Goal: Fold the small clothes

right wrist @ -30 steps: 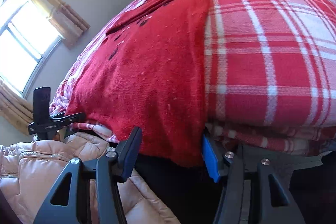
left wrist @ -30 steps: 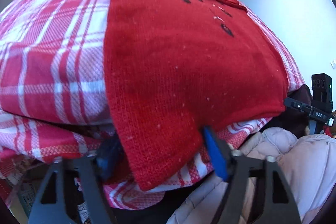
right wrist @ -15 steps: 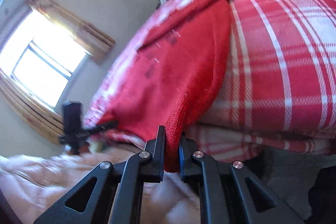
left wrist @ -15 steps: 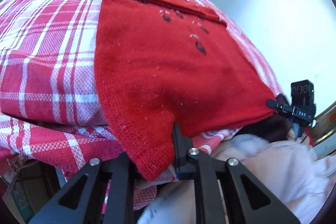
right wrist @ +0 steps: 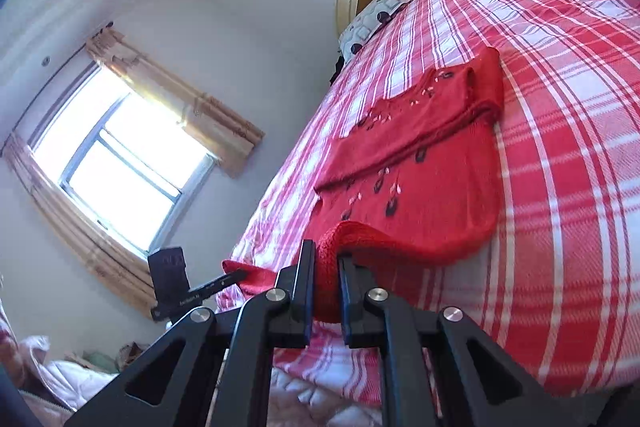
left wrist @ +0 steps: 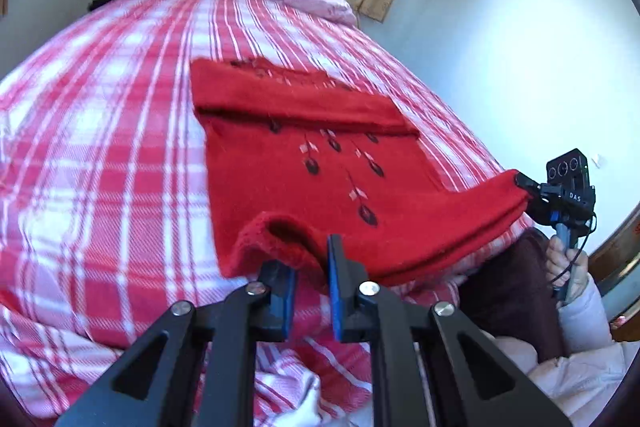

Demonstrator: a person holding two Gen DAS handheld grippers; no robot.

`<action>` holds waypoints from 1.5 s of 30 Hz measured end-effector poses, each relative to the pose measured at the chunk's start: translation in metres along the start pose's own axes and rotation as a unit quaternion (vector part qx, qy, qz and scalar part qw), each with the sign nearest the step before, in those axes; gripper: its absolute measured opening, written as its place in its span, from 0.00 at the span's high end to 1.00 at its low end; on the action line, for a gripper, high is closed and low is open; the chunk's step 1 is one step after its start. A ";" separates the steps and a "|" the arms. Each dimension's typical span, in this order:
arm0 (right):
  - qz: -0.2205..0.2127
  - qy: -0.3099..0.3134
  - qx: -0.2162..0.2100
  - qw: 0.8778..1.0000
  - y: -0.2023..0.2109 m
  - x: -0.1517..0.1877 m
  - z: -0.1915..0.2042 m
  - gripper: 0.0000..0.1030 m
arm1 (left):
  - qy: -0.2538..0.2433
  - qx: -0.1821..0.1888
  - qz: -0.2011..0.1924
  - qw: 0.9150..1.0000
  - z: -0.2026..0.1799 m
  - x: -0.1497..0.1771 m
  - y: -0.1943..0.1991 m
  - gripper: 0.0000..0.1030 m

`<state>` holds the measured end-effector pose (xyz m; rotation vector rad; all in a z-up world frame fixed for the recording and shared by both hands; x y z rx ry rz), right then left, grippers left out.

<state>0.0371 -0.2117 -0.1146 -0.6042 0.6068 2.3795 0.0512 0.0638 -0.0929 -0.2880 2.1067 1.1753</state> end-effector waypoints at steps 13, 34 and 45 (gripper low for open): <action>-0.022 -0.046 0.110 0.993 -0.075 -0.061 -0.098 0.90 | 0.061 -0.103 0.003 0.993 0.066 -0.094 -0.106 0.75; -0.061 0.090 0.215 0.971 -0.027 -0.055 -0.078 0.30 | 0.025 -0.122 0.022 0.992 0.076 -0.070 -0.149 0.21; 0.038 0.215 0.322 0.921 -0.110 -0.068 -0.108 0.32 | 0.020 -0.116 0.017 0.993 0.061 -0.076 -0.153 0.43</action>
Point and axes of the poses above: each gripper's, at about its wrist camera, not at the fingertips, and y roughly against the way its jaws point, z to its left, x to its underside, the point moved 8 cm from there along -y, roughly the way its jaws point, and after that the axes turned 1 degree about -y, right-handed, at the moved point
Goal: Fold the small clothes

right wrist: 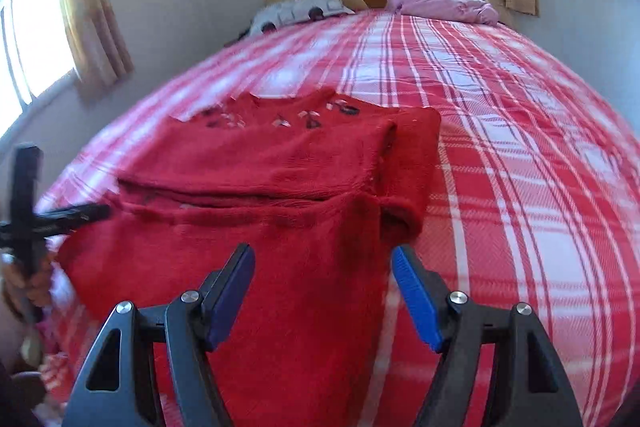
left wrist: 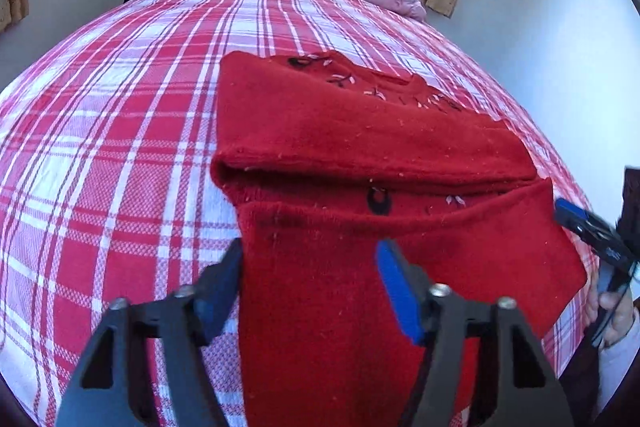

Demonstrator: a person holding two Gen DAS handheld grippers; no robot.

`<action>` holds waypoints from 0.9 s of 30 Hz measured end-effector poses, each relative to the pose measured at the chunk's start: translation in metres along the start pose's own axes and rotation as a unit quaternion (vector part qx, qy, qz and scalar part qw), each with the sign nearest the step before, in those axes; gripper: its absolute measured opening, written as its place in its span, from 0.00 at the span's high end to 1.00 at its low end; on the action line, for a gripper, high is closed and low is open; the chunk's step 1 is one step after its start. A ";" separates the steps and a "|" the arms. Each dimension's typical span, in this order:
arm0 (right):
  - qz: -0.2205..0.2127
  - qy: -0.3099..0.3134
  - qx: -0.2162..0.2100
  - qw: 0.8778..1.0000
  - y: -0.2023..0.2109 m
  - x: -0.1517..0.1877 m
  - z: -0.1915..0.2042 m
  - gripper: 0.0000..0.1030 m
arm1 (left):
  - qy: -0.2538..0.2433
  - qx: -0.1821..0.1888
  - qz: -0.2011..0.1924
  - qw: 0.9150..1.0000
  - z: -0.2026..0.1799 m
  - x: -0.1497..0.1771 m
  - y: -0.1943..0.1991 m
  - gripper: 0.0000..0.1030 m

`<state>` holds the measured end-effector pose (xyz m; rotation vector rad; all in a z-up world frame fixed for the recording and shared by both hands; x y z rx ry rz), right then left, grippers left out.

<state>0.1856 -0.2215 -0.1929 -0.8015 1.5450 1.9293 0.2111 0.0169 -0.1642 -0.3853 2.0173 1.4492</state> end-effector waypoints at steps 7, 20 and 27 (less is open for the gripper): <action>-0.006 0.013 0.042 0.999 0.000 0.001 0.002 0.91 | 0.007 0.005 -0.010 1.000 0.005 0.001 0.002 0.82; -0.019 0.003 0.016 1.000 0.009 0.013 0.019 0.93 | 0.018 -0.002 -0.028 0.999 0.013 -0.005 0.003 0.76; -0.002 -0.048 -0.040 0.998 -0.003 0.005 0.012 0.93 | 0.006 -0.022 -0.026 0.999 0.009 -0.004 -0.001 0.84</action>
Point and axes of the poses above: each gripper's, at about its wrist camera, not at the fingertips, and y roughly against the way its jaws point, z to its left, x to its underside, the point moved 8 cm from there along -y, roughly the way its jaws point, and after that the axes turned 1 degree about -y, right-handed, at the moved point
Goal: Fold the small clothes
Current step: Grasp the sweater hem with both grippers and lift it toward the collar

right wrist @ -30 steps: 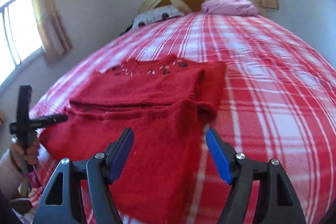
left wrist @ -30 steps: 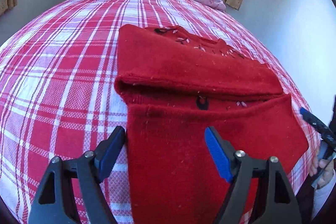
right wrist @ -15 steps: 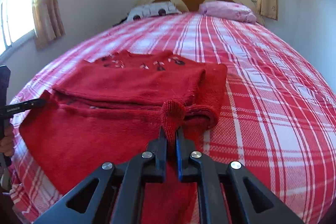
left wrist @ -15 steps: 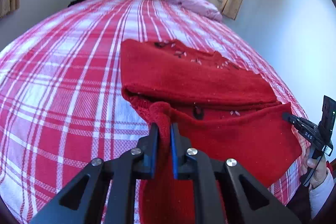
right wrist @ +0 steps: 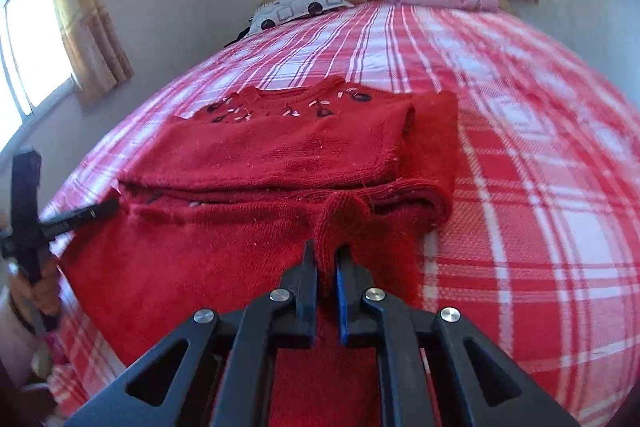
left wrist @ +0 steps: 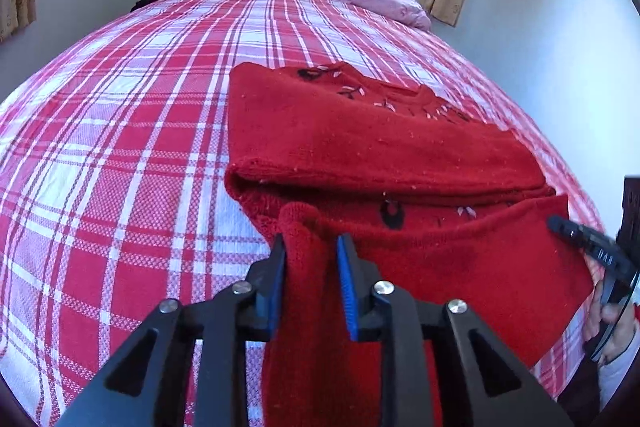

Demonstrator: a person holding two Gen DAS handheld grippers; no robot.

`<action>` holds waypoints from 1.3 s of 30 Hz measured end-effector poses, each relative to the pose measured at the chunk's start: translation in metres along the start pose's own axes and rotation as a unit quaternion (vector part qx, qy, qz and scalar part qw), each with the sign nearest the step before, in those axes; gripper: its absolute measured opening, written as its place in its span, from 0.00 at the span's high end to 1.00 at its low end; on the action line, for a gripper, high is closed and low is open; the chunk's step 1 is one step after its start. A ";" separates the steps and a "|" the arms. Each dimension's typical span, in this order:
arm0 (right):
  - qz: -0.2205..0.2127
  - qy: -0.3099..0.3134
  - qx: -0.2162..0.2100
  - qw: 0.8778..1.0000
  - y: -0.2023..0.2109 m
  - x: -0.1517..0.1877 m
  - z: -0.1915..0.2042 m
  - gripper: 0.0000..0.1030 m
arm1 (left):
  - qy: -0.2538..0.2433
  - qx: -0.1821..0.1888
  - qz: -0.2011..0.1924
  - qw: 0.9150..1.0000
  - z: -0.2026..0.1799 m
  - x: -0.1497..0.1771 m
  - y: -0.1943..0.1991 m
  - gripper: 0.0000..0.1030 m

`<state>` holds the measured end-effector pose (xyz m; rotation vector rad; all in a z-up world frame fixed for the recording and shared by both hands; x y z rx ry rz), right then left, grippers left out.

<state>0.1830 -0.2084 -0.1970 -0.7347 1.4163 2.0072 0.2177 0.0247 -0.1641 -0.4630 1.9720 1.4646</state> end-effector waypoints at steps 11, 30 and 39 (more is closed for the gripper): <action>-0.060 0.024 0.000 0.998 0.050 -0.008 0.019 0.95 | -0.009 -0.008 -0.075 0.997 -0.006 -0.003 0.052 0.94; -0.107 0.059 0.013 0.992 0.066 -0.082 0.023 0.95 | 0.033 -0.016 -0.108 0.993 -0.002 -0.064 0.058 0.94; -0.102 0.044 0.059 0.992 -0.003 -0.168 -0.011 0.95 | 0.057 -0.052 -0.108 0.991 0.019 -0.142 0.007 0.94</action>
Point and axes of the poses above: each gripper's, at about its wrist camera, not at the fingertips, and y roughly against the way its jaws point, z to its left, x to its underside, the point moved 8 cm from there along -y, roughly the way its jaws point, and after that the axes turned 1 degree about -y, right-handed, at the moved point
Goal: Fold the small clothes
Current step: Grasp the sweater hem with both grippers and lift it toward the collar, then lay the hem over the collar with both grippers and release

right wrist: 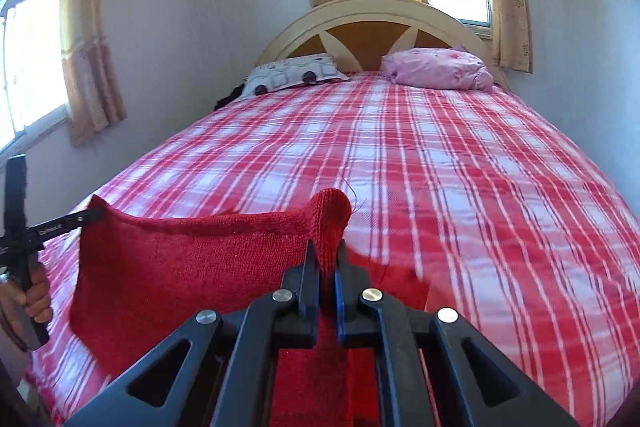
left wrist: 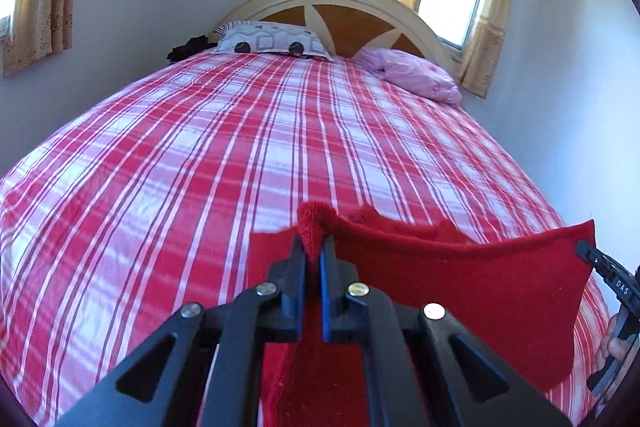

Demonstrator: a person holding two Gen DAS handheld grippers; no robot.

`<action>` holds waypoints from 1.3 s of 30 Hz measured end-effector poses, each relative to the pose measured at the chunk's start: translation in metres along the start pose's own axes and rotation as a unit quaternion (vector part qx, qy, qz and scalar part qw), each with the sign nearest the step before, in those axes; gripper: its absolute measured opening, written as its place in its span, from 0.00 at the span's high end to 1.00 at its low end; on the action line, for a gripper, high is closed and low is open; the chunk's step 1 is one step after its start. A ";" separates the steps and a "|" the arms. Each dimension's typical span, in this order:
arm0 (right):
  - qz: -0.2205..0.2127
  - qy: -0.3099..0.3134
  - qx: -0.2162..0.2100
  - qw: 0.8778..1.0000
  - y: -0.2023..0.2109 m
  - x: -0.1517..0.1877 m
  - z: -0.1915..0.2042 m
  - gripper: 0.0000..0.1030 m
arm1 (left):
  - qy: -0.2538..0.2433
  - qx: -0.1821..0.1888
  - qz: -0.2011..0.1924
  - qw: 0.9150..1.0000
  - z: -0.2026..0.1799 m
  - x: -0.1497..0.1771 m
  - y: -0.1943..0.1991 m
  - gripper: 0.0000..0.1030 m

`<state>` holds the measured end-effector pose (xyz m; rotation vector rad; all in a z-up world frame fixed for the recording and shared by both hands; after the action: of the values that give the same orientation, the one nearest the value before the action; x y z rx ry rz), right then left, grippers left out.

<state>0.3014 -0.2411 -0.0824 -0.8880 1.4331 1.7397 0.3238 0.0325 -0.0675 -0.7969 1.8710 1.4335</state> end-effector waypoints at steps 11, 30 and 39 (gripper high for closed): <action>0.069 0.021 0.097 0.993 -0.118 0.030 -0.033 0.95 | 0.008 -0.071 0.066 0.995 0.021 0.004 -0.125 0.94; 0.019 -0.125 0.057 0.990 -0.058 0.018 -0.064 0.87 | -0.027 -0.121 0.124 0.985 0.039 0.018 -0.129 0.47; 0.053 -0.075 0.050 0.994 -0.001 0.097 -0.010 0.47 | -0.074 -0.107 0.102 0.986 0.031 0.048 -0.054 0.22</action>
<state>0.2526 -0.2414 -0.1669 -0.6245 1.4773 1.7551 0.3408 0.0464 -0.1434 -0.5922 1.7444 1.7943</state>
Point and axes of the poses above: each gripper's, at about its wrist camera, not at the fingertips, and y roughly against the way its jaws point, z to its left, x to its underside, the point moved 8 cm from there along -y, roughly the way its jaws point, and after that the axes turned 1 degree about -y, right-handed, at the moved point
